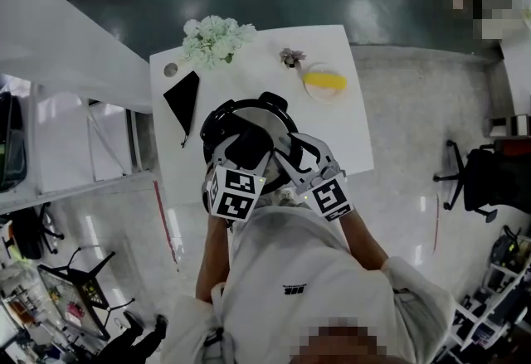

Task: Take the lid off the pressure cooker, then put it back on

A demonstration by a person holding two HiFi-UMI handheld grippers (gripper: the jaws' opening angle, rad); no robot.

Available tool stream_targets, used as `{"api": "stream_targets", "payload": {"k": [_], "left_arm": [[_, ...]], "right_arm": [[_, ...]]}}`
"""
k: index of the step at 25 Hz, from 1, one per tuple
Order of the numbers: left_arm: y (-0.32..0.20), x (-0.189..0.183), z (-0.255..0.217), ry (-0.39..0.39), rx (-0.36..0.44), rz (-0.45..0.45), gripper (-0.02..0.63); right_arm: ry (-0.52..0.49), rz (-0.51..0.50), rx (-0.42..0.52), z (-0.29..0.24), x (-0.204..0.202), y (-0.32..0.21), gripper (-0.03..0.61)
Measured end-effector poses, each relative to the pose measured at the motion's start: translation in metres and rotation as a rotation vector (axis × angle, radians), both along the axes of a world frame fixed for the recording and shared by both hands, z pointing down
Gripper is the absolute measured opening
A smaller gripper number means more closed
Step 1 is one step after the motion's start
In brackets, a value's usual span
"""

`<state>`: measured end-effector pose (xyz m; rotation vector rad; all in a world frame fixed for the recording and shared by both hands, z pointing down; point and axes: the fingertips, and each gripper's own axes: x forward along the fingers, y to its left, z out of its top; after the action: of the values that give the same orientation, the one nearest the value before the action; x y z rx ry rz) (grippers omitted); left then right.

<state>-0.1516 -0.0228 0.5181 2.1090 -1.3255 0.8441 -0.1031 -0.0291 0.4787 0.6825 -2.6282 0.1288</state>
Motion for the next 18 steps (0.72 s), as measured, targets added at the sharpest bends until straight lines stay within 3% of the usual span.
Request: {"api": "stream_targets", "payload": {"k": [18], "left_arm": [[0.0027,-0.0021,-0.0036,0.010,0.020,0.084,0.291]], "right_arm": [[0.009,0.052,0.003,-0.0035,0.0025,-0.0020,0.164]]}}
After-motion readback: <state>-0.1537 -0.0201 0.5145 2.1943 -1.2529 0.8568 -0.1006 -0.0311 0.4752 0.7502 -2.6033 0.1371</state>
